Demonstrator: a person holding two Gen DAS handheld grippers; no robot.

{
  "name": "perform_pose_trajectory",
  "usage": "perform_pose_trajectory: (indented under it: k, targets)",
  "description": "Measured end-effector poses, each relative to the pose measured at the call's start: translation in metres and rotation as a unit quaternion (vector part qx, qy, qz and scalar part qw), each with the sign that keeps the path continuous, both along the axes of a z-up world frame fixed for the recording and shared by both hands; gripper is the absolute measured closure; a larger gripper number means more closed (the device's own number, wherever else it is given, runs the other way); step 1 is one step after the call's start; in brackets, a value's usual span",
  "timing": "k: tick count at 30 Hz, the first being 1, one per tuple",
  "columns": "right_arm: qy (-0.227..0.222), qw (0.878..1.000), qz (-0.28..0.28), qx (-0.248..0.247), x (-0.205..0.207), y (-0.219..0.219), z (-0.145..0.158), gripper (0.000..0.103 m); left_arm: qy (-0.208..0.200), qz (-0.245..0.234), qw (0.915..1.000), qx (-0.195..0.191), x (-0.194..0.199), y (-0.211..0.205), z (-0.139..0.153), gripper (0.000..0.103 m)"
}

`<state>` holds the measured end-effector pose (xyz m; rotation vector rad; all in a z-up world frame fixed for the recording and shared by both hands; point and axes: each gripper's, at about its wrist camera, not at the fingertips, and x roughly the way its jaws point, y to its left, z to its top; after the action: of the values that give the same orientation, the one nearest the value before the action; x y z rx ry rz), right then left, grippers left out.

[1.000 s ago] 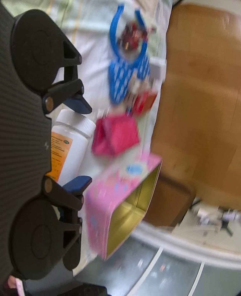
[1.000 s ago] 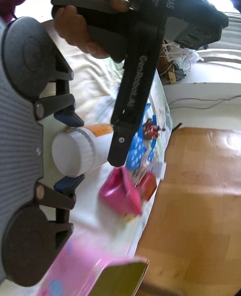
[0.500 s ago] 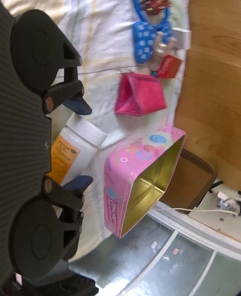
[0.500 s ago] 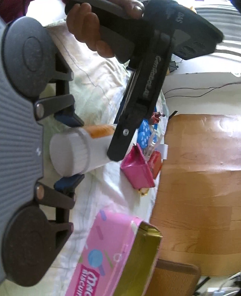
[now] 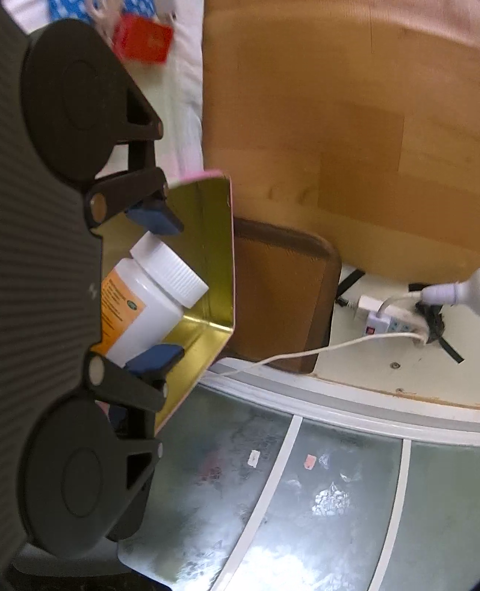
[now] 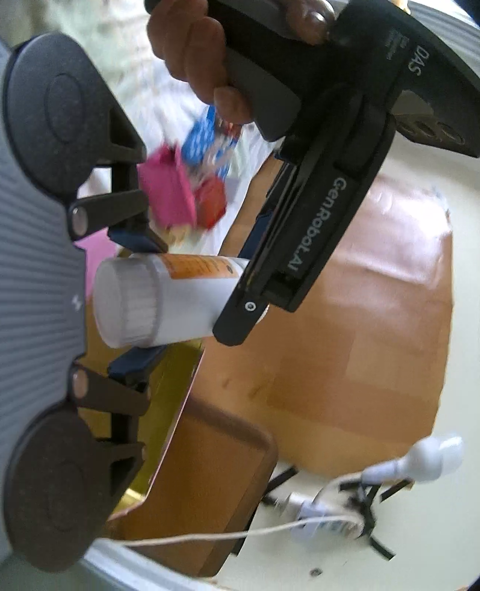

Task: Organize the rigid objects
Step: 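Carry the pill bottle with the right gripper into the pink tin and release, then move the right gripper to the pink pouch and grasp it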

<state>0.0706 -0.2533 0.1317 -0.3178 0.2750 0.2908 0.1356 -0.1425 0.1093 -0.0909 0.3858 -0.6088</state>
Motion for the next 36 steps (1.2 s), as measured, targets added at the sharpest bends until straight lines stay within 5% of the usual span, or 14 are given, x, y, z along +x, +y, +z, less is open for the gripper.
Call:
perform_pose_trajectory:
  k: [7, 11, 18, 22, 25, 29, 32, 36]
  targets:
    - [0.027, 0.998, -0.049, -0.019, 0.035, -0.037, -0.018, 0.051, 0.029, -0.004, 0.9996, 0.000, 0.032, -0.043, -0.017, 0.035]
    - [0.034, 0.994, -0.106, 0.010, 0.044, -0.054, -0.023, 0.037, 0.035, 0.004, 0.9991, 0.024, 0.032, -0.052, -0.028, 0.035]
    - [0.011, 0.983, -0.144, 0.113, 0.013, -0.073, -0.017, 0.038, -0.016, 0.022, 0.9996, 0.009, -0.016, 0.012, -0.022, 0.029]
    - [-0.002, 0.977, -0.132, 0.169, 0.006, -0.067, -0.006, 0.044, -0.028, 0.073, 0.9968, 0.018, -0.045, 0.068, -0.032, 0.027]
    - [0.010, 0.978, -0.080, 0.191, 0.002, -0.044, -0.002, 0.054, -0.016, 0.148, 0.9879, 0.044, -0.056, 0.113, -0.049, 0.027]
    - [0.041, 0.987, -0.003, 0.152, 0.004, 0.018, -0.009, 0.066, 0.020, 0.241, 0.9680, 0.066, -0.055, 0.161, -0.077, 0.027]
    - [0.065, 0.992, 0.034, 0.105, 0.019, 0.067, -0.023, 0.077, 0.030, 0.268, 0.9608, 0.064, -0.055, 0.179, -0.091, 0.028]
    - [0.099, 0.992, 0.035, 0.064, 0.043, 0.109, -0.043, 0.077, 0.039, 0.275, 0.9597, 0.044, -0.054, 0.190, -0.097, 0.029]
